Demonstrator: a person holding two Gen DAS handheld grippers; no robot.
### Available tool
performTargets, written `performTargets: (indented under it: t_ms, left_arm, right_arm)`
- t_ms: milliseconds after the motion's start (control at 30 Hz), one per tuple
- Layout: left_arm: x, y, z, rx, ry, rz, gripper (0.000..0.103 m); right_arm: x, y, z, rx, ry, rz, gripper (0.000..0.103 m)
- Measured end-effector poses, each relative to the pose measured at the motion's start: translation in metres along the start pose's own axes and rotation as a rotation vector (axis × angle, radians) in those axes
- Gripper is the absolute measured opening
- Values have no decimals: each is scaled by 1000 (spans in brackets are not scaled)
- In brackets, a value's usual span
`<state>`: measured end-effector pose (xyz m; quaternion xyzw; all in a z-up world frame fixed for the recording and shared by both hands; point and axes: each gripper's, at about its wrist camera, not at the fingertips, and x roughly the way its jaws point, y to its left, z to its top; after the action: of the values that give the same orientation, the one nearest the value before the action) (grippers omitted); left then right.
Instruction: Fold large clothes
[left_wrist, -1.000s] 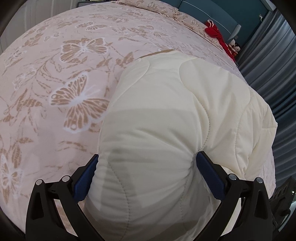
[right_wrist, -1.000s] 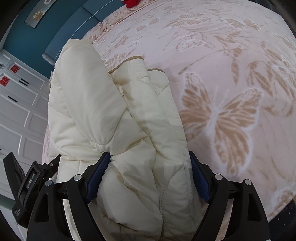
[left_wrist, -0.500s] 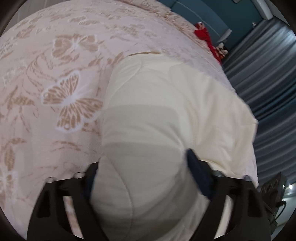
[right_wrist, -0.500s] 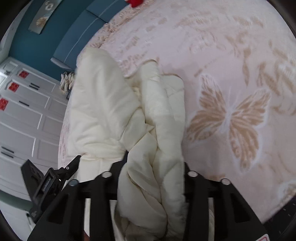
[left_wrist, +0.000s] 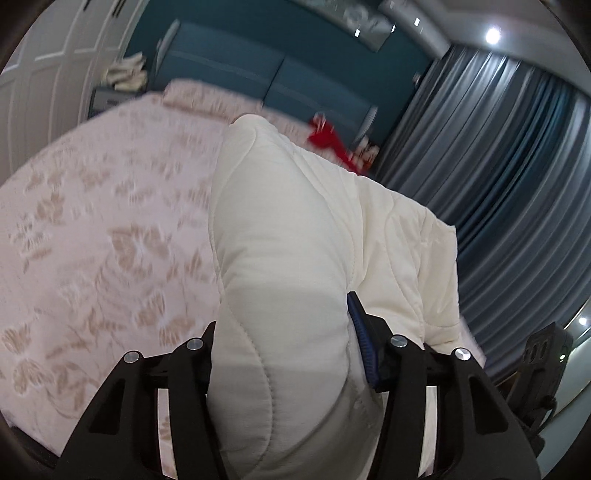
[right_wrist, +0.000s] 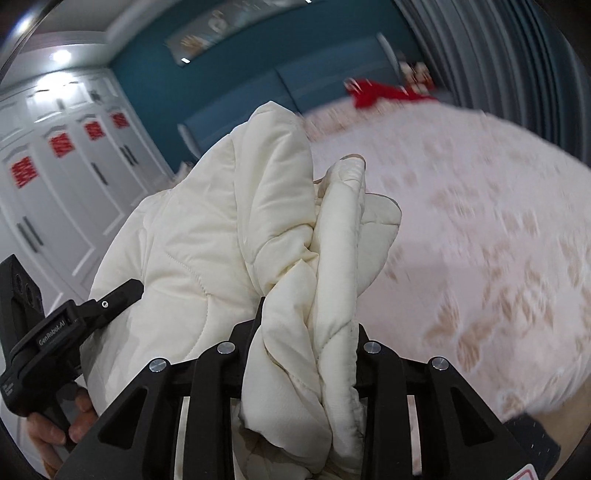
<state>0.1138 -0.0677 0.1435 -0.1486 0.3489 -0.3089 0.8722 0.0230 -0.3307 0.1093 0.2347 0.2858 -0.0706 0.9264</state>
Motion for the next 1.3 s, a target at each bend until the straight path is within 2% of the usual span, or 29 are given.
performTargets:
  t_ms: [200,367,500,633,900,1300]
  left_arm:
    - [-44,-4,35,35,-139,-33,51]
    - [-54,7,62,54,-201,-36,51]
    - [-48,22,79,65,-233,-19,51]
    - [-24,53,95,51,-222,10,51]
    - [33,128,109,22,-179,70,52]
    - [123,224,98,-18,-84,152,52]
  right_arm:
    - [-21,53,33,-108,-123,38,29]
    - [-18,84,52,-189,-183,30,29]
    - [6,99,68,-220,-194,30,29]
    - [43,111,75,-233,-171,25,29]
    - [145,131,71,-260,-89,28,29]
    - [278,132,39,-278,33,21,30]
